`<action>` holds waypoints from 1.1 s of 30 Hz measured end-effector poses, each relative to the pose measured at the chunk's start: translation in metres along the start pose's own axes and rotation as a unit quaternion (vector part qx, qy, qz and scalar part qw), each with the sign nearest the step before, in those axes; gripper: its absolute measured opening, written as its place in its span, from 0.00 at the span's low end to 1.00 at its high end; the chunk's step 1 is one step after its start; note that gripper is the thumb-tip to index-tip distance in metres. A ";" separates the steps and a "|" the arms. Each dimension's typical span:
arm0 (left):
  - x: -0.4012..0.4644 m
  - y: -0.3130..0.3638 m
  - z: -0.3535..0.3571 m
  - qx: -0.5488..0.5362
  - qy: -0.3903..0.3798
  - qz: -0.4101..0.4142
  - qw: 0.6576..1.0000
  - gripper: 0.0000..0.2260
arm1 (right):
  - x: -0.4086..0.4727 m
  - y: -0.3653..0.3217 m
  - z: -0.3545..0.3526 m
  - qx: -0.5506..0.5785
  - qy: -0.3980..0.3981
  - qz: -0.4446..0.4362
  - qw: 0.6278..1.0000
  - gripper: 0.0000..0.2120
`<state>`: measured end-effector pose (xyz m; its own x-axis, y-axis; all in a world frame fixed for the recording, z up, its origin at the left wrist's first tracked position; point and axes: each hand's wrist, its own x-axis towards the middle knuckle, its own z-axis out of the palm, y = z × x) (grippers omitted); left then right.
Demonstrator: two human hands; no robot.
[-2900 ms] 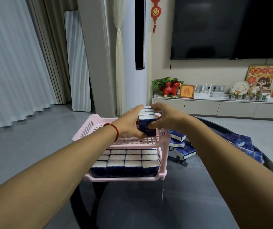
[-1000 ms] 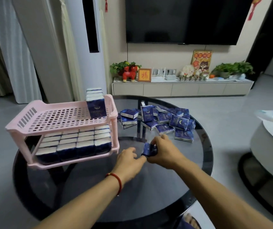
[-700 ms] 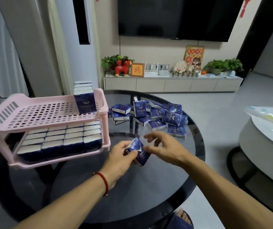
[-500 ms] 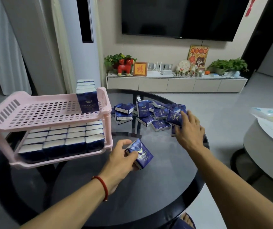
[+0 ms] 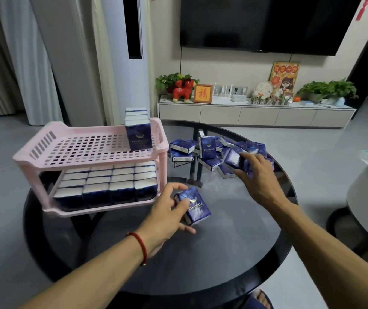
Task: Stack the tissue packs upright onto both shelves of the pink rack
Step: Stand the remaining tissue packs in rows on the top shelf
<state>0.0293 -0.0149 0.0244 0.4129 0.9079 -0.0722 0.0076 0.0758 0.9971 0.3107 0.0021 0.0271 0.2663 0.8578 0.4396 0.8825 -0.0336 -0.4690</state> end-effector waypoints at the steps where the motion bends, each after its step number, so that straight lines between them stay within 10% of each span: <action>1: -0.001 0.001 -0.001 0.011 0.002 -0.001 1.000 0.09 | -0.010 -0.010 -0.006 0.029 -0.024 -0.031 0.999 0.25; 10: -0.018 0.010 -0.015 -0.031 -0.107 -0.086 0.990 0.12 | -0.068 -0.078 -0.038 0.178 -0.337 -0.150 0.912 0.28; 16: -0.019 -0.002 -0.024 0.099 -0.085 -0.021 0.991 0.39 | -0.070 -0.103 -0.031 0.193 -0.306 -0.159 0.918 0.33; 33: -0.023 -0.009 -0.065 0.294 -0.052 0.097 0.950 0.26 | -0.081 -0.118 0.005 0.158 -0.241 -0.152 0.946 0.25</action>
<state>-0.0394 -0.0092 0.0159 0.5465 0.8331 0.0856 0.4165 -0.3590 0.8352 0.1836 -0.0613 0.0430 -0.2549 0.9400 0.2267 0.7104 0.3411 -0.6156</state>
